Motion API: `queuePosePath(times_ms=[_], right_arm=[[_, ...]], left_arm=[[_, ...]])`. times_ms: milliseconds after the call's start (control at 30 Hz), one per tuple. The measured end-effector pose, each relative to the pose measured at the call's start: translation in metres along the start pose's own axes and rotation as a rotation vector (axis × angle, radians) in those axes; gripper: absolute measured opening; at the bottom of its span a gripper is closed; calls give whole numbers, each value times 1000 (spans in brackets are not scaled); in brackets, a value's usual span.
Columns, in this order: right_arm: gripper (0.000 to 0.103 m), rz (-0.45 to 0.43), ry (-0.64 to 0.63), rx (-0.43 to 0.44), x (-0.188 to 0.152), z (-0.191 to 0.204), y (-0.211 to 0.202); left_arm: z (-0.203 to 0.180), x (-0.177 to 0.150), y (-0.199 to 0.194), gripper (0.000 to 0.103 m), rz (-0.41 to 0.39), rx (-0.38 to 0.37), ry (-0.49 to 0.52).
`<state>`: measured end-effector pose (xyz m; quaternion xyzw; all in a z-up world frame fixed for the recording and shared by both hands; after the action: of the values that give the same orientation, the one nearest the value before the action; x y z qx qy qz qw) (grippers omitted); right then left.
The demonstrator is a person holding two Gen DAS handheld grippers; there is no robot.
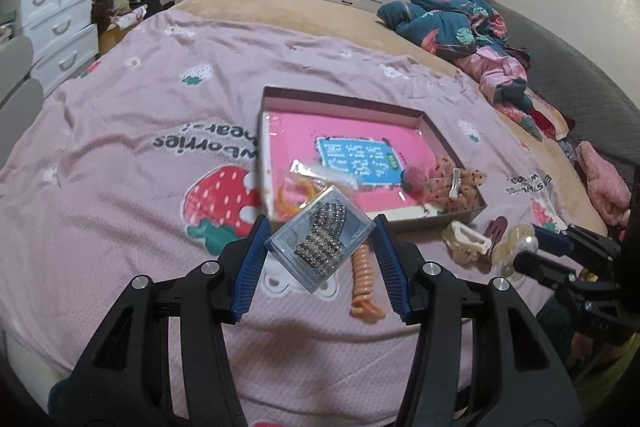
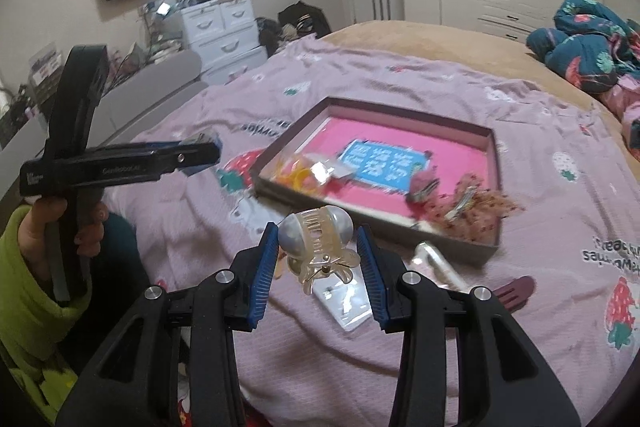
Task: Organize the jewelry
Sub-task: 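Carry the studs box and pearl clip up over the brown box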
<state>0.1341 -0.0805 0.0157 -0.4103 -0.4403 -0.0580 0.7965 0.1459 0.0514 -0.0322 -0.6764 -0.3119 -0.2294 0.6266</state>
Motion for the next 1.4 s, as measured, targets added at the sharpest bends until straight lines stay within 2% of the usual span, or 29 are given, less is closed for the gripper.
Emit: queuePosePath(times_ms=[267,633,1000,1400], right_arm=[[39,-74,73,-70,20,-35,-28],[39,-137,93,-172,43,-74,-61],[39,-148,123,-227,57,-104,-60],[39,-119,169,-235,69,-129,-28]], left_arm=[[-25,31,-1,44,-43,-33,40],[-61,67,4,44,-88,-68,101],[-78,74,41,44,-37,-66,109],[-85,61,79,44,35,-71,109]])
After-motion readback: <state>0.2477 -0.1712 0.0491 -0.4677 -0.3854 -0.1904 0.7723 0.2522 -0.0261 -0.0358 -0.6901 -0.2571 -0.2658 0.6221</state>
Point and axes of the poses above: each gripper's, at about its wrist camera, not at the fingertips, and y roughly the way its jaws point, z to its left, x to its top, the point moved 5 cm from there along y, roughly the way its jaws point, and after that the axes turned 9 degrees about x, right-handed, at the moved point
